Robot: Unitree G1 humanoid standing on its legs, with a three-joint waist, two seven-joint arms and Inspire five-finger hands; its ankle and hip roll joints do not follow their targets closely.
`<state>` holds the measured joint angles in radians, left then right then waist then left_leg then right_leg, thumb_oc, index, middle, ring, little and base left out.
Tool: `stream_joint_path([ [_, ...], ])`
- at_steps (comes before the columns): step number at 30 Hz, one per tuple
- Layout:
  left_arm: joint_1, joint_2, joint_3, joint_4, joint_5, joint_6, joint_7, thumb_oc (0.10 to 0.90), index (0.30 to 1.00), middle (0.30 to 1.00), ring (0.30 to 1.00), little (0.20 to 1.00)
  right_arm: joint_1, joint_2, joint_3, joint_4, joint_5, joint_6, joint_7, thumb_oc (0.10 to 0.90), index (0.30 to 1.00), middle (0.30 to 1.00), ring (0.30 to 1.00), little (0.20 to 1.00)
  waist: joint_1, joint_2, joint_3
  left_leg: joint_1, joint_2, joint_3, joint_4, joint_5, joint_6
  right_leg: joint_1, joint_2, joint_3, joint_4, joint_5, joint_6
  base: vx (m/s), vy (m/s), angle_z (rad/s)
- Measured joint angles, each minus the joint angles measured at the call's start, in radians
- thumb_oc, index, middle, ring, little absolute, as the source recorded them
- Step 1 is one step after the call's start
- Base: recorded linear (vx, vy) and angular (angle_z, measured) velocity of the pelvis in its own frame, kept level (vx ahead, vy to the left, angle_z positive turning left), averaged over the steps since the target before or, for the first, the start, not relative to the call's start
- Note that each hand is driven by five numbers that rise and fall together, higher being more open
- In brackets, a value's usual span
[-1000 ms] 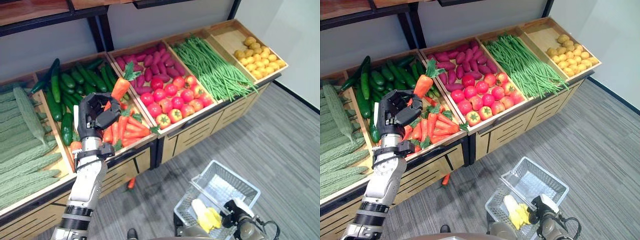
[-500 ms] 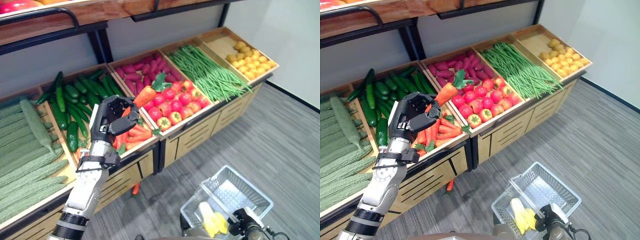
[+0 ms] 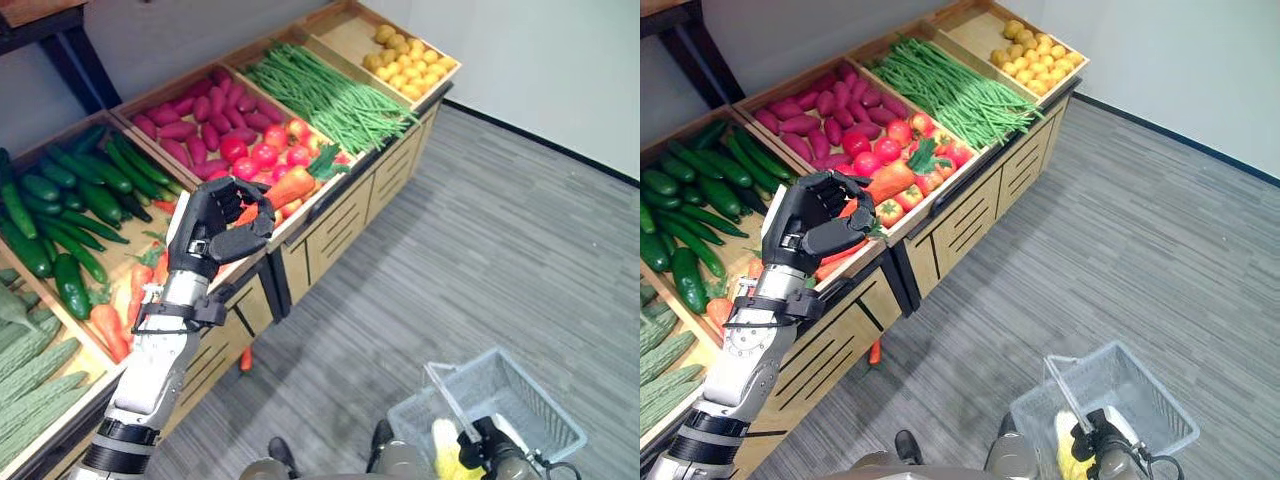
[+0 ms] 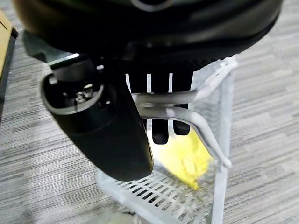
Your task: Get the vegetables into the basket
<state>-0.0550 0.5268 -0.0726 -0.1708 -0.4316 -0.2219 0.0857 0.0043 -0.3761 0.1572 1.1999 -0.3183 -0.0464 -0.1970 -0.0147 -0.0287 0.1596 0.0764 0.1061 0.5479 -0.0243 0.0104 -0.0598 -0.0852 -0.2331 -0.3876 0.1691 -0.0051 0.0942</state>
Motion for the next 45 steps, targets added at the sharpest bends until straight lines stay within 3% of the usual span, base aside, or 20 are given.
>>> stream_joint_path([
  [5, 0.009, -0.036, 0.009, -0.020, -0.008, -0.005, 0.000, 0.400, 0.300, 0.300, 0.300, 0.300, 0.023, -0.021, 0.000, -0.012, 0.002, 0.000, -0.002, 0.400, 0.300, 0.300, 0.300, 0.300, -0.008, 0.033, -0.022, -0.010, 0.058, -0.051, 0.029, 0.021, -0.008, -0.008, 0.083, 0.050, -0.046, 0.017, -0.046, 0.00, -0.213, -0.40],
  [6, 0.009, -0.044, 0.005, -0.021, -0.021, -0.005, -0.002, 0.400, 0.300, 0.300, 0.300, 0.300, 0.023, -0.025, 0.000, -0.021, 0.003, 0.000, -0.002, 0.400, 0.300, 0.300, 0.300, 0.300, -0.031, 0.039, -0.025, -0.013, 0.069, -0.072, 0.033, 0.023, -0.006, -0.012, 0.095, 0.059, -0.046, 0.020, -0.051, -0.01, -0.242, -0.42],
  [11, -0.008, -0.063, -0.023, -0.022, -0.039, -0.007, -0.011, 0.400, 0.300, 0.300, 0.300, 0.300, 0.044, -0.055, -0.003, -0.070, 0.012, -0.004, -0.011, 0.400, 0.300, 0.300, 0.300, 0.300, -0.082, 0.050, -0.031, -0.030, 0.085, -0.080, 0.065, 0.028, -0.005, -0.038, 0.106, 0.089, -0.035, 0.012, -0.053, -0.05, -0.208, -0.22],
  [14, -0.015, -0.087, -0.032, -0.017, -0.068, -0.007, -0.008, 0.400, 0.300, 0.300, 0.300, 0.300, 0.038, -0.059, -0.001, -0.098, 0.013, -0.014, -0.019, 0.400, 0.300, 0.300, 0.300, 0.300, -0.090, 0.049, -0.030, -0.042, 0.092, -0.093, 0.112, 0.029, -0.004, -0.059, 0.119, 0.114, -0.027, 0.009, -0.063, -0.11, -0.135, -0.32],
  [15, -0.014, -0.089, -0.034, -0.017, -0.081, -0.011, -0.003, 0.400, 0.300, 0.300, 0.300, 0.300, 0.028, -0.061, 0.007, -0.110, 0.012, -0.017, -0.020, 0.400, 0.300, 0.300, 0.300, 0.300, -0.071, 0.044, -0.027, -0.052, 0.098, -0.112, 0.159, 0.029, -0.003, -0.068, 0.123, 0.144, -0.024, 0.013, -0.069, -0.01, -0.040, -0.80],
  [16, -0.015, -0.089, -0.040, -0.016, -0.085, -0.011, 0.002, 0.400, 0.300, 0.300, 0.300, 0.300, 0.000, -0.064, 0.007, -0.105, 0.013, -0.022, -0.022, 0.400, 0.300, 0.300, 0.300, 0.300, -0.050, 0.040, -0.024, -0.067, 0.100, -0.164, 0.209, 0.028, -0.003, -0.067, 0.129, 0.179, -0.032, 0.024, -0.086, 0.04, -0.033, -1.13],
  [17, -0.026, -0.086, -0.061, -0.015, -0.086, -0.013, 0.001, 0.400, 0.300, 0.300, 0.300, 0.300, -0.034, -0.073, 0.008, -0.106, 0.016, -0.018, -0.023, 0.400, 0.300, 0.300, 0.300, 0.300, -0.027, 0.022, -0.013, -0.106, 0.055, -0.371, 0.216, -0.037, -0.035, -0.064, 0.121, 0.241, -0.066, 0.047, -0.108, 0.09, -0.032, -1.03],
  [19, -0.036, -0.077, -0.089, -0.016, -0.084, -0.014, -0.006, 0.400, 0.300, 0.300, 0.300, 0.300, -0.066, -0.088, 0.008, -0.107, 0.021, -0.012, -0.024, 0.400, 0.300, 0.300, 0.300, 0.300, -0.015, 0.023, -0.013, -0.120, -0.003, -0.543, 0.106, -0.067, -0.061, -0.050, 0.122, 0.280, -0.115, 0.075, -0.108, 0.09, -0.006, -0.64],
  [21, -0.035, -0.078, -0.092, -0.024, -0.079, -0.028, -0.006, 0.400, 0.300, 0.300, 0.300, 0.300, -0.086, -0.093, 0.023, -0.131, 0.020, -0.017, -0.027, 0.400, 0.300, 0.300, 0.300, 0.300, 0.010, 0.025, -0.012, -0.140, -0.043, -0.700, 0.026, -0.055, -0.048, -0.042, 0.149, 0.350, -0.160, 0.090, -0.099, 0.08, 0.030, -1.19],
  [22, -0.036, -0.077, -0.091, -0.023, -0.079, -0.038, -0.003, 0.400, 0.300, 0.300, 0.300, 0.300, -0.120, -0.093, 0.050, -0.140, 0.020, -0.031, -0.031, 0.400, 0.300, 0.300, 0.300, 0.300, 0.033, 0.022, -0.009, -0.201, -0.084, -0.852, 0.036, -0.045, -0.040, -0.038, 0.160, 0.390, -0.191, 0.097, -0.103, 0.07, 0.110, -1.87],
  [23, -0.034, -0.077, -0.091, -0.022, -0.079, -0.039, -0.002, 0.400, 0.300, 0.300, 0.300, 0.300, -0.117, -0.094, 0.058, -0.138, 0.021, -0.032, -0.035, 0.400, 0.300, 0.300, 0.300, 0.300, 0.031, 0.027, -0.011, -0.245, -0.113, -0.901, 0.078, -0.036, -0.025, -0.039, 0.159, 0.389, -0.191, 0.100, -0.102, 0.08, 0.242, -1.78],
  [25, -0.024, -0.062, -0.090, -0.022, -0.081, -0.049, -0.005, 0.400, 0.300, 0.300, 0.300, 0.300, -0.061, -0.093, 0.086, -0.152, 0.020, -0.036, -0.037, 0.400, 0.300, 0.300, 0.300, 0.300, 0.015, 0.023, -0.004, -0.266, -0.164, -0.823, 0.158, -0.004, 0.035, -0.035, 0.113, 0.441, -0.181, 0.089, -0.057, 0.08, 0.388, -0.97],
  [27, -0.021, -0.057, -0.095, -0.021, -0.091, -0.049, -0.002, 0.400, 0.300, 0.300, 0.300, 0.300, 0.006, -0.088, 0.084, -0.197, 0.021, -0.036, -0.036, 0.400, 0.300, 0.300, 0.300, 0.300, -0.022, 0.011, 0.001, -0.215, -0.233, -0.738, 0.108, 0.023, 0.113, -0.037, 0.031, 0.469, -0.143, 0.109, -0.002, -0.02, 0.406, -0.52],
  [29, -0.021, -0.040, -0.099, -0.021, -0.094, -0.054, -0.008, 0.400, 0.300, 0.300, 0.300, 0.300, 0.008, -0.057, 0.087, -0.201, 0.021, -0.036, -0.030, 0.400, 0.300, 0.300, 0.300, 0.300, -0.029, 0.000, 0.005, -0.174, -0.262, -0.665, 0.089, 0.033, 0.153, -0.047, -0.002, 0.489, -0.134, 0.149, 0.053, -0.08, 0.314, -0.97],
  [32, -0.023, -0.003, -0.134, -0.020, -0.099, -0.057, -0.041, 0.400, 0.300, 0.300, 0.300, 0.300, -0.022, -0.061, 0.087, -0.215, 0.020, -0.035, -0.027, 0.400, 0.300, 0.300, 0.300, 0.300, -0.028, -0.004, 0.004, -0.157, -0.279, -0.584, 0.056, 0.039, 0.189, -0.074, -0.021, 0.508, -0.136, 0.169, 0.086, -0.12, 0.139, -0.80],
  [34, -0.026, 0.031, -0.149, -0.020, -0.099, -0.057, -0.053, 0.400, 0.300, 0.300, 0.300, 0.300, -0.055, -0.063, 0.087, -0.197, 0.020, -0.034, -0.027, 0.400, 0.300, 0.300, 0.300, 0.300, -0.020, -0.006, 0.006, -0.165, -0.275, -0.559, 0.056, 0.041, 0.192, -0.080, -0.023, 0.463, -0.108, 0.150, 0.099, -0.11, 0.055, -0.45],
  [35, -0.031, 0.048, -0.156, -0.018, -0.099, -0.050, -0.063, 0.400, 0.300, 0.300, 0.300, 0.300, -0.101, -0.064, 0.086, -0.139, 0.019, -0.031, -0.028, 0.400, 0.300, 0.300, 0.300, 0.300, 0.005, -0.001, 0.007, -0.166, -0.264, -0.545, 0.054, 0.039, 0.195, -0.079, -0.043, 0.327, -0.041, 0.113, 0.081, -0.02, 0.010, -0.33],
  [36, -0.031, 0.053, -0.156, -0.018, -0.099, -0.050, -0.071, 0.400, 0.300, 0.300, 0.300, 0.300, -0.114, -0.065, 0.086, -0.119, 0.019, -0.029, -0.028, 0.400, 0.300, 0.300, 0.300, 0.300, 0.015, 0.000, 0.007, -0.163, -0.259, -0.547, 0.054, 0.038, 0.193, -0.044, -0.045, 0.298, -0.048, 0.104, 0.085, -0.02, 0.005, -0.20],
  [41, -0.023, 0.092, -0.144, -0.019, -0.120, -0.050, -0.075, 0.400, 0.300, 0.300, 0.300, 0.300, -0.149, -0.086, 0.085, -0.108, 0.018, -0.030, -0.028, 0.400, 0.300, 0.300, 0.300, 0.300, 0.103, -0.004, 0.007, -0.106, -0.250, -0.518, 0.007, 0.038, 0.177, 0.075, -0.071, 0.249, -0.147, 0.089, 0.088, 0.04, -0.066, -0.18],
  [45, 0.004, 0.102, -0.142, -0.021, -0.120, -0.049, -0.094, 0.400, 0.300, 0.300, 0.300, 0.300, -0.168, -0.087, 0.101, -0.158, 0.018, -0.036, -0.020, 0.400, 0.300, 0.300, 0.300, 0.300, 0.112, -0.025, -0.005, -0.078, -0.251, -0.513, -0.048, 0.050, 0.137, 0.108, -0.071, 0.221, -0.261, 0.126, 0.103, 0.02, -0.108, -0.10],
])
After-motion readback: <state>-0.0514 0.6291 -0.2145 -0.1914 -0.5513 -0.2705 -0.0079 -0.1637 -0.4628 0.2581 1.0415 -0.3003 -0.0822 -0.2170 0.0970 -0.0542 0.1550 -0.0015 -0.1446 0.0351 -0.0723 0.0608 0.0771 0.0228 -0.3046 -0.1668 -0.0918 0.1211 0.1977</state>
